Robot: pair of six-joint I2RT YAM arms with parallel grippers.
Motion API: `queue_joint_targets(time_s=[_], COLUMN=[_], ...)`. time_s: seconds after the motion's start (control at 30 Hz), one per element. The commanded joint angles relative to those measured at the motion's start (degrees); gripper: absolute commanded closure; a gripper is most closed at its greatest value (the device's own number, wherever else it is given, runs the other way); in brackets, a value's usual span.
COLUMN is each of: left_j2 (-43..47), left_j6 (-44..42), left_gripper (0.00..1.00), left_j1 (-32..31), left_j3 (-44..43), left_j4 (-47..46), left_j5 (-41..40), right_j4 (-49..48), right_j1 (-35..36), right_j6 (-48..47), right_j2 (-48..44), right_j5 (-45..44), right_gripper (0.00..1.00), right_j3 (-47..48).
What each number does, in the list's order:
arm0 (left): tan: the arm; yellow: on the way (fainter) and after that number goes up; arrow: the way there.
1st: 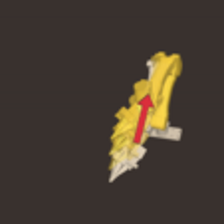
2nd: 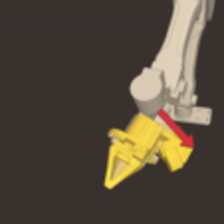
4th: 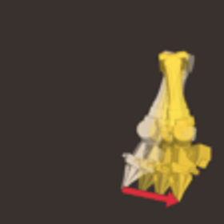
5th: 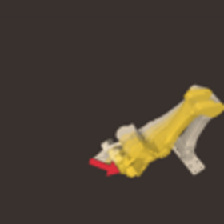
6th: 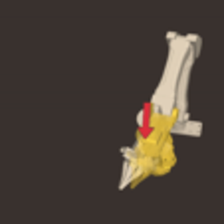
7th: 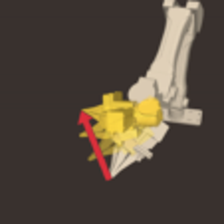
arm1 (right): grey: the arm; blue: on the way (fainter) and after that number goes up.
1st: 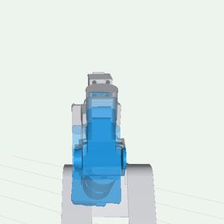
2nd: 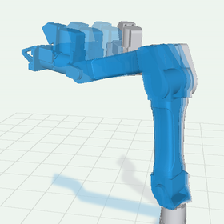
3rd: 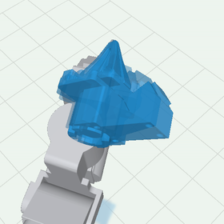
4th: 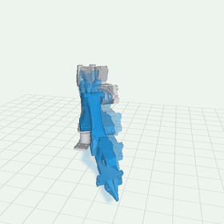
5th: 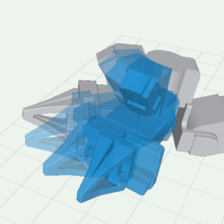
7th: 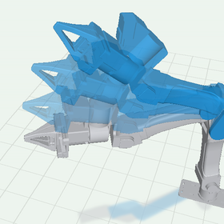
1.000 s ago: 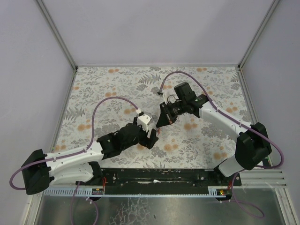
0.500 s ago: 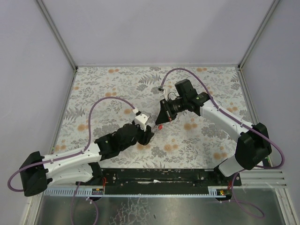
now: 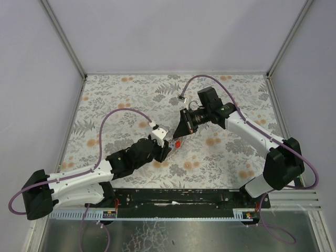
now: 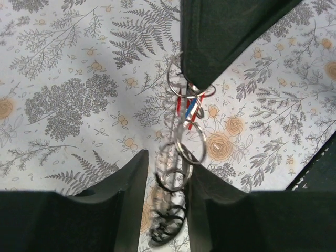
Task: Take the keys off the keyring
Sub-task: Pick up the keyring from the center of the board, then pick up the key from the keyring.
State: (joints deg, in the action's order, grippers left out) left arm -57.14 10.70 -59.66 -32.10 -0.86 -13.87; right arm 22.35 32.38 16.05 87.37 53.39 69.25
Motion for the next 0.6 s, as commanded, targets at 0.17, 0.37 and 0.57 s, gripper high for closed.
queue_joint_targets(time_s=[0.17, 0.37, 0.57], left_j2=[1.7, 3.1, 3.7], left_j6=[-3.1, -1.8, 1.0], left_gripper=[1.0, 1.0, 1.0], left_j1=[0.0, 0.0, 0.5], left_j3=[-1.5, -3.9, -5.5], left_j4=[-2.3, 0.8, 2.8], left_j5=[3.1, 5.5, 9.3], right_j4=[-2.4, -2.4, -3.6], right_j1=[-1.2, -1.8, -3.4], right_j6=[0.0, -1.4, -4.3], right_j2=[-3.0, -3.1, -4.7], right_j5=[3.8, 3.8, 9.9], right_gripper=[1.0, 0.84, 0.59], right_j3=[2.0, 1.8, 1.5])
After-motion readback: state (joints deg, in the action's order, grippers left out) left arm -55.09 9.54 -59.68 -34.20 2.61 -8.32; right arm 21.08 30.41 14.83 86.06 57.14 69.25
